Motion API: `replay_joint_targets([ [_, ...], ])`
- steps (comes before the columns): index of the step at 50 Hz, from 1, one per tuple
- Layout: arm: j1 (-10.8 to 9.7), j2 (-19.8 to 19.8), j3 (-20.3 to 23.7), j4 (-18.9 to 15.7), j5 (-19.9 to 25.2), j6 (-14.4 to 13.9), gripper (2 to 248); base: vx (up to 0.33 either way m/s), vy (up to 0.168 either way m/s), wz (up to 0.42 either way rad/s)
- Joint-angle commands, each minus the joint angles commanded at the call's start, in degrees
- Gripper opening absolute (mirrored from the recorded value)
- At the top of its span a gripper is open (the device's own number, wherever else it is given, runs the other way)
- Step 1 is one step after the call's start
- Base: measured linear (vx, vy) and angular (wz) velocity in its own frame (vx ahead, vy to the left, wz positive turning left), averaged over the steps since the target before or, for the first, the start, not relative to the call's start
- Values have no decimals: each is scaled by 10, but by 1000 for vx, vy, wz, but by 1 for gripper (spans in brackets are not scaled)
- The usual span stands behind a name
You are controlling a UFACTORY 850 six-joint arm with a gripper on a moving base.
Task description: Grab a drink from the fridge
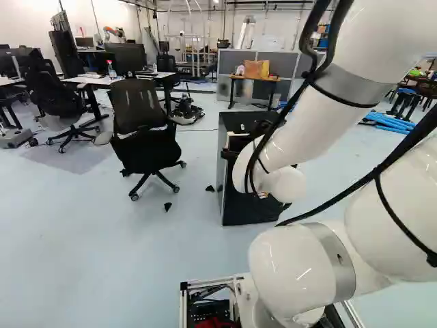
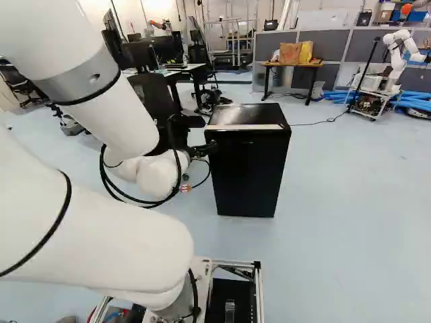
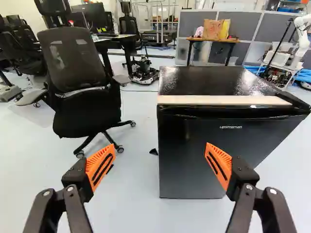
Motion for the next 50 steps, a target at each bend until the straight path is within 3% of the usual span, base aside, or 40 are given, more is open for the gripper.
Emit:
replay_joint_targets([
  [50, 89, -19, -16, 157, 10, 0, 247, 0, 0, 0],
])
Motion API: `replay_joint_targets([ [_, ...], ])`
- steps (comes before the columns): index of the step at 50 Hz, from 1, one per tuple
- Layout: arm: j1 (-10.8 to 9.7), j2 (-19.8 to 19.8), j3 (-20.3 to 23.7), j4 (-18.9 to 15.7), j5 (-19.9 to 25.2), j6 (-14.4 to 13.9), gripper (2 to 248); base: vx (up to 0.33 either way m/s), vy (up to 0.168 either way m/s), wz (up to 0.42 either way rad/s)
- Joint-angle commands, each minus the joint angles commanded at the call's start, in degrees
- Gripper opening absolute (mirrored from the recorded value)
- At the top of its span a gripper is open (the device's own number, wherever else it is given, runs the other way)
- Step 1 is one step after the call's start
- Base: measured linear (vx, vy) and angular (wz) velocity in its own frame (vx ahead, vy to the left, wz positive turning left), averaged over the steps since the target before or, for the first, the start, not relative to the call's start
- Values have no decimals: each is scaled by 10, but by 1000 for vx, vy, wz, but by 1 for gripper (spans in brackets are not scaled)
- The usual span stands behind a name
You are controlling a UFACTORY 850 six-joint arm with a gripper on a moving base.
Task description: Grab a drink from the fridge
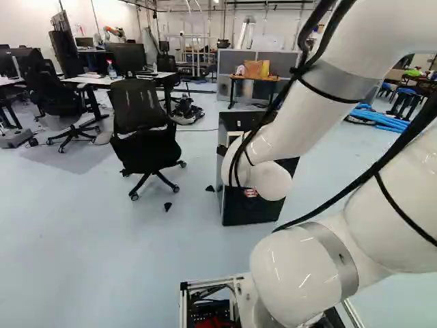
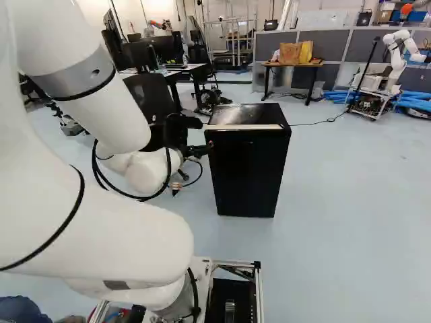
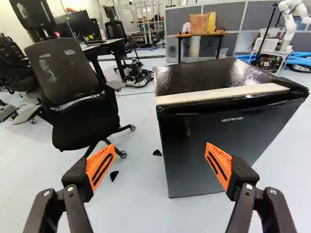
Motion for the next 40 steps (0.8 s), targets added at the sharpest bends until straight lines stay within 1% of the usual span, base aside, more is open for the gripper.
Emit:
replay_joint_targets([
  [27, 59, -18, -16, 91, 10, 0, 247, 0, 0, 0],
  [40, 87, -27, -23, 135, 26, 0, 247, 0, 0, 0],
])
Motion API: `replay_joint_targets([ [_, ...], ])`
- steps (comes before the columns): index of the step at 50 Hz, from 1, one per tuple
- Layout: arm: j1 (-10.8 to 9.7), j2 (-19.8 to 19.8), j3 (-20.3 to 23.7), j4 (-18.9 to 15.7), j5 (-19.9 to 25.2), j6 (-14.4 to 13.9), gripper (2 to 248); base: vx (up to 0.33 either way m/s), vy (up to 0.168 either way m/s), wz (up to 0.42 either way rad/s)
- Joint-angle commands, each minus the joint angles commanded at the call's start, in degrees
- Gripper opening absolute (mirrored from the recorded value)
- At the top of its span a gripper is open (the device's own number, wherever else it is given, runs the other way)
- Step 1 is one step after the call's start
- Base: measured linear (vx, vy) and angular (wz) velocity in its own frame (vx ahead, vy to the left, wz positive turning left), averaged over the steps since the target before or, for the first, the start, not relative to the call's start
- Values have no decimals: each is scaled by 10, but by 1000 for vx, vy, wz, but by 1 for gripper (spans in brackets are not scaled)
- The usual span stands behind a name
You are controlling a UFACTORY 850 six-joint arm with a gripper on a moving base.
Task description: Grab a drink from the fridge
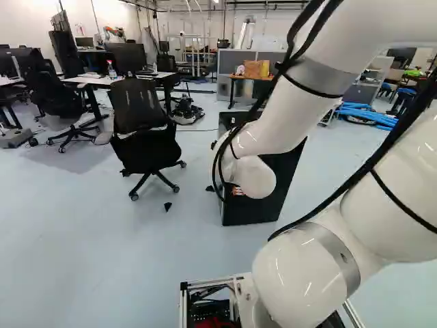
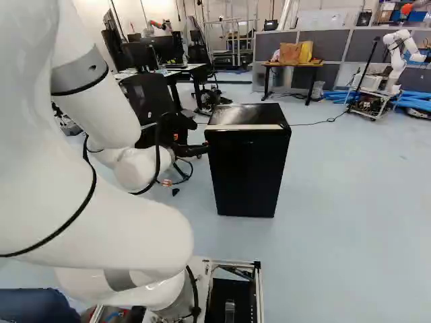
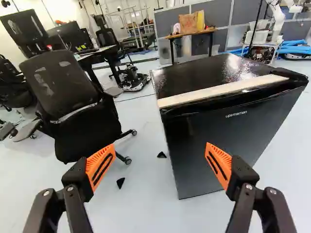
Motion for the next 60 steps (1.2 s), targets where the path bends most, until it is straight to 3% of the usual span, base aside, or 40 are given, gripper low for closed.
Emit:
replay_joint_targets([
  [32, 64, -98, -42, 91, 54, 0, 247, 0, 0, 0],
  [60, 99, -215, -115, 162, 107, 0, 247, 0, 0, 0],
])
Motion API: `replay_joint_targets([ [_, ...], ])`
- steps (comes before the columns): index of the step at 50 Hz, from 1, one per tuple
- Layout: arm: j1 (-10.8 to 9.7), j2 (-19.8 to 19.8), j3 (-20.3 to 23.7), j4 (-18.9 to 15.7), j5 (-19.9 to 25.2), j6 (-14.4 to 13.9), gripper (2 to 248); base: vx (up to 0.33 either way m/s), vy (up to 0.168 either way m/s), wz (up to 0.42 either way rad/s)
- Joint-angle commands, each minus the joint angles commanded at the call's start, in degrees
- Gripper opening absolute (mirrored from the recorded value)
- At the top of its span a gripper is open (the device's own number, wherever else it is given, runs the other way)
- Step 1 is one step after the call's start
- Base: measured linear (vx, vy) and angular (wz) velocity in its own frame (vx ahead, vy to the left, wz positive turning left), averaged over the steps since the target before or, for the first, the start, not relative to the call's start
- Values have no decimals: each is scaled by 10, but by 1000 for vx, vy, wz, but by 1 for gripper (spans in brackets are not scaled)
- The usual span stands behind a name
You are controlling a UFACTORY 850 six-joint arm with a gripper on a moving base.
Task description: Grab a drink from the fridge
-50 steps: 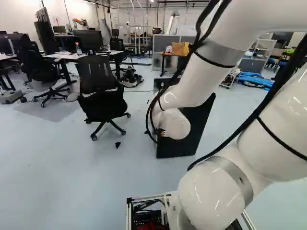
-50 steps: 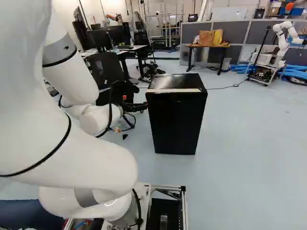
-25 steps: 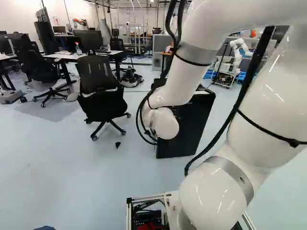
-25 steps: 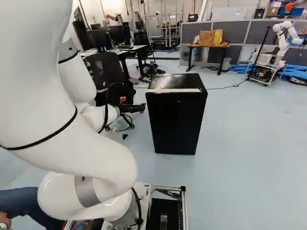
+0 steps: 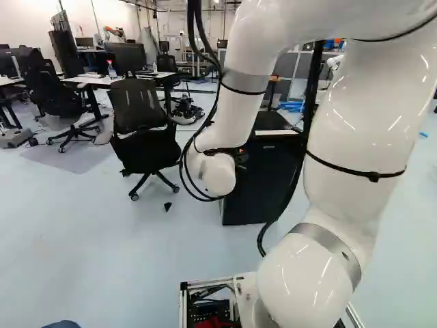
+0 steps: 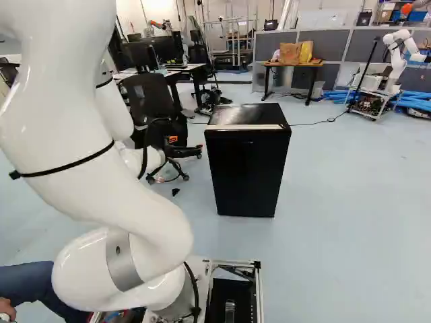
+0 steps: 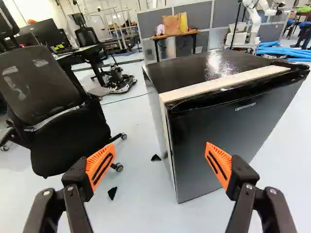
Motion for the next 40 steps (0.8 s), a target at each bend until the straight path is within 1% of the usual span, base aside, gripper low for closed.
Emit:
replay_joint_targets([
  [13, 9, -53, -37, 39, 22, 0, 247, 0, 0, 0],
  [40, 18, -152, -111, 129, 68, 0, 247, 0, 0, 0],
])
